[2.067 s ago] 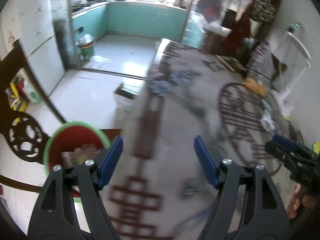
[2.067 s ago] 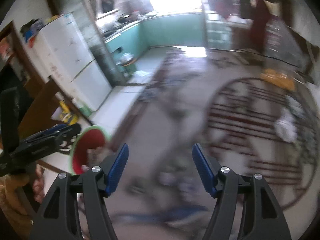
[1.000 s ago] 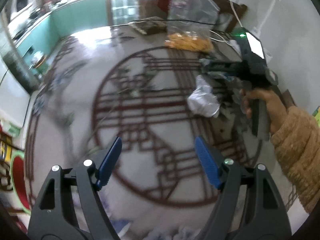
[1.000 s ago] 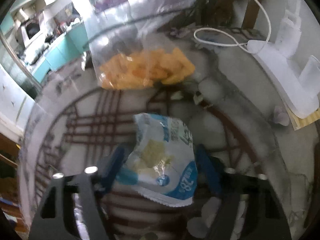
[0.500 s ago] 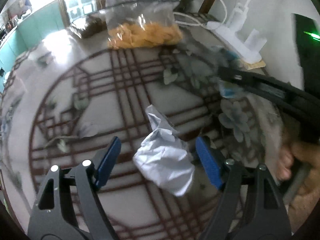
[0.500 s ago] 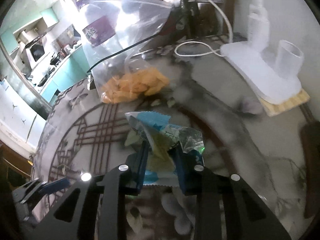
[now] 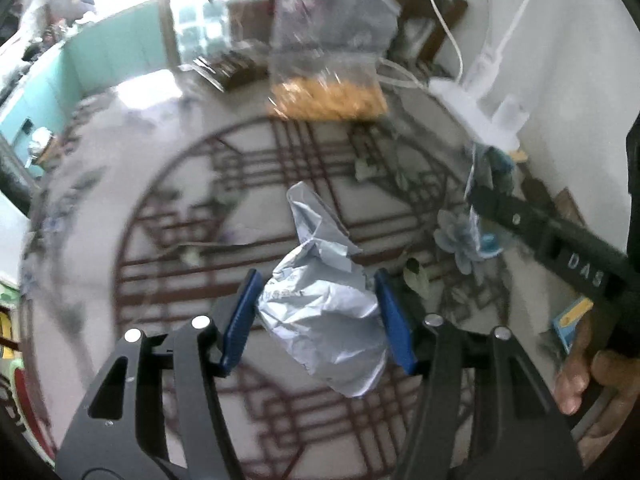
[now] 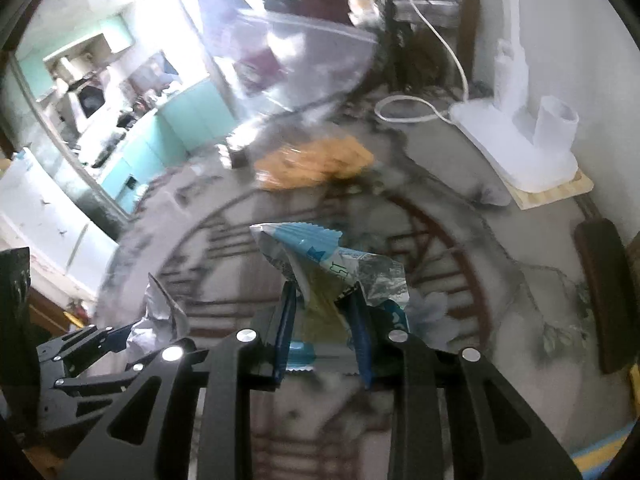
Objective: Collect trash
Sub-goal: 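Carry the foil wrapper and blue snack bag over the red bucket with both tools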
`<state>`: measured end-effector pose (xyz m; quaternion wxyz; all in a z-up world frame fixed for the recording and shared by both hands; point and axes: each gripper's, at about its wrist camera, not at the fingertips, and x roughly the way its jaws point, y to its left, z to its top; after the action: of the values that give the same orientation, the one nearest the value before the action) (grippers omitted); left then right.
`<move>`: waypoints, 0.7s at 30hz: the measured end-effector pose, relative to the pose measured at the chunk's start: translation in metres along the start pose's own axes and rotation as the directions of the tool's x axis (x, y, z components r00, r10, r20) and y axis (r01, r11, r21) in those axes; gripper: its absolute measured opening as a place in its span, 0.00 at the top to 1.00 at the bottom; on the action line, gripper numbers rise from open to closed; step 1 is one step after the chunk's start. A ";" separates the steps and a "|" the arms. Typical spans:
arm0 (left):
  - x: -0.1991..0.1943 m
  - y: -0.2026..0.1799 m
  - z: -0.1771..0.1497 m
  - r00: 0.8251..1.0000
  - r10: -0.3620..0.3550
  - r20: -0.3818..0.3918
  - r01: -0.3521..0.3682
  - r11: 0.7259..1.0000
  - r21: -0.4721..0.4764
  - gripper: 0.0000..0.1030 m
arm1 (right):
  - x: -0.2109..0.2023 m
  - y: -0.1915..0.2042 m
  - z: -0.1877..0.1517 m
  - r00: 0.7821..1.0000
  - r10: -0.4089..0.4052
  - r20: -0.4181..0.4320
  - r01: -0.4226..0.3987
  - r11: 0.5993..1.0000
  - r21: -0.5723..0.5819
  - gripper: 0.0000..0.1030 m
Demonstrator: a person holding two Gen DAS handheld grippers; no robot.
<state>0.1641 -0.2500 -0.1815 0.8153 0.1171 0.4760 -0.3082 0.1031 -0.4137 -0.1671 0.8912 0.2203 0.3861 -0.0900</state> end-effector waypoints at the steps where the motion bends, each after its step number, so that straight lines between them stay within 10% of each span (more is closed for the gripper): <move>1: -0.017 0.002 -0.004 1.000 0.014 0.027 -0.014 1.000 -0.005 0.46 | -0.006 0.008 -0.002 1.000 0.010 0.008 -0.010 1.000 -0.006 0.74; 21: -0.190 0.052 -0.081 0.947 0.164 0.276 -0.126 0.981 -0.149 0.46 | -0.108 0.149 -0.047 0.979 0.172 0.105 -0.145 0.964 -0.224 0.74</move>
<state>0.0718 -0.0956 -0.0675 0.9021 0.0529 0.3617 -0.2295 0.0476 -0.2606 -0.0685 0.9364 0.1467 0.3186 0.0108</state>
